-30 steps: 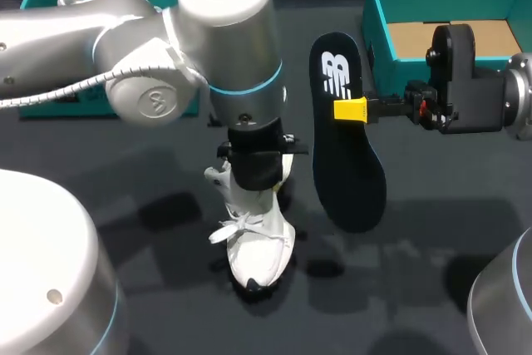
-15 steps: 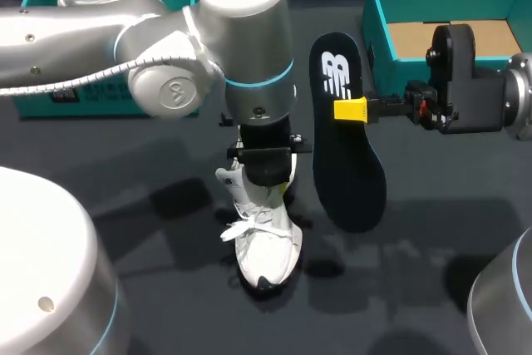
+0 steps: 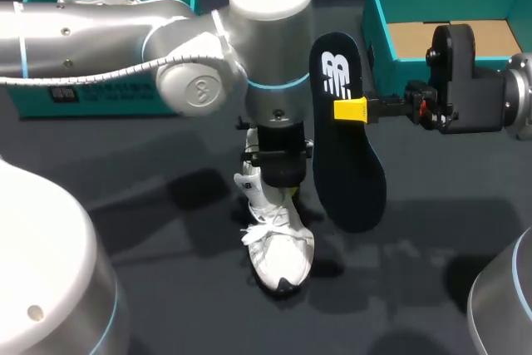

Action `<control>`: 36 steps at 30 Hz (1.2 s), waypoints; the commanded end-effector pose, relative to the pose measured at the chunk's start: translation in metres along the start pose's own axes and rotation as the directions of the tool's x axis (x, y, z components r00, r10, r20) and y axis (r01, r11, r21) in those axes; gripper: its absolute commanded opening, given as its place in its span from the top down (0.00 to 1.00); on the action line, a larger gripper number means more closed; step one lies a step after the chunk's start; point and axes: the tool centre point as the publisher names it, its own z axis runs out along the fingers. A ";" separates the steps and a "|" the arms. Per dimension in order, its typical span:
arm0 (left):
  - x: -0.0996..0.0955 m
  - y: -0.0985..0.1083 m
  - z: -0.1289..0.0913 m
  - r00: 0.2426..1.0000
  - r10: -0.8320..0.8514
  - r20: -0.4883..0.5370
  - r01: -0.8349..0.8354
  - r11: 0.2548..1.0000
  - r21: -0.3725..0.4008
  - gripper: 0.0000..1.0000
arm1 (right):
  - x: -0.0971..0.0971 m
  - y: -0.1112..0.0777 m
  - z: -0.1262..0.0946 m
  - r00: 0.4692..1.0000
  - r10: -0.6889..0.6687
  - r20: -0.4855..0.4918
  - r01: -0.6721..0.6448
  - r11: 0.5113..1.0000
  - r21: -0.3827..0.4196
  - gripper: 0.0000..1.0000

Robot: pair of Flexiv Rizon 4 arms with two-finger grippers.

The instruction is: Take the shoe out of the shoebox, open the shoe tongue, remove and reinsert the insole, then place the shoe into the shoebox

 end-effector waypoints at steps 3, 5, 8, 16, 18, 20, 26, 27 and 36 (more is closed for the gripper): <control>-0.010 0.001 0.010 0.999 0.027 -0.023 -0.027 1.000 0.014 1.00 | -0.001 0.000 0.002 1.000 0.001 0.001 -0.001 1.000 0.001 1.00; -0.011 0.000 0.012 0.999 0.033 -0.024 -0.033 0.999 0.016 0.85 | -0.001 0.000 0.002 1.000 0.001 0.001 -0.001 1.000 0.001 1.00; -0.011 0.000 0.012 0.999 0.042 -0.014 -0.042 0.999 0.010 0.60 | -0.001 0.000 0.002 1.000 0.001 0.001 -0.001 1.000 0.001 1.00; -0.009 0.001 -0.007 0.993 0.047 0.110 -0.043 0.999 -0.033 0.00 | -0.001 0.000 0.002 1.000 0.001 0.001 -0.001 1.000 0.001 1.00; -0.008 0.002 -0.019 0.987 0.041 0.156 -0.034 0.998 -0.050 0.00 | -0.001 0.000 0.002 1.000 0.001 0.001 -0.001 1.000 0.001 1.00; -0.008 0.004 -0.034 0.977 0.037 0.212 -0.022 0.997 -0.071 0.00 | -0.001 0.000 0.002 1.000 0.001 0.001 -0.001 1.000 0.001 1.00; -0.010 0.011 -0.091 0.913 0.088 0.398 -0.014 0.983 -0.185 0.00 | -0.001 0.000 0.002 1.000 0.001 0.001 -0.001 1.000 0.001 1.00; -0.011 0.012 -0.100 0.899 0.100 0.426 -0.012 0.979 -0.206 0.00 | -0.001 0.000 0.002 1.000 0.001 0.001 -0.001 1.000 0.001 1.00; -0.022 0.022 -0.154 0.753 0.146 0.642 0.026 0.968 -0.251 0.00 | -0.001 0.000 0.002 1.000 0.001 0.001 -0.001 1.000 0.001 1.00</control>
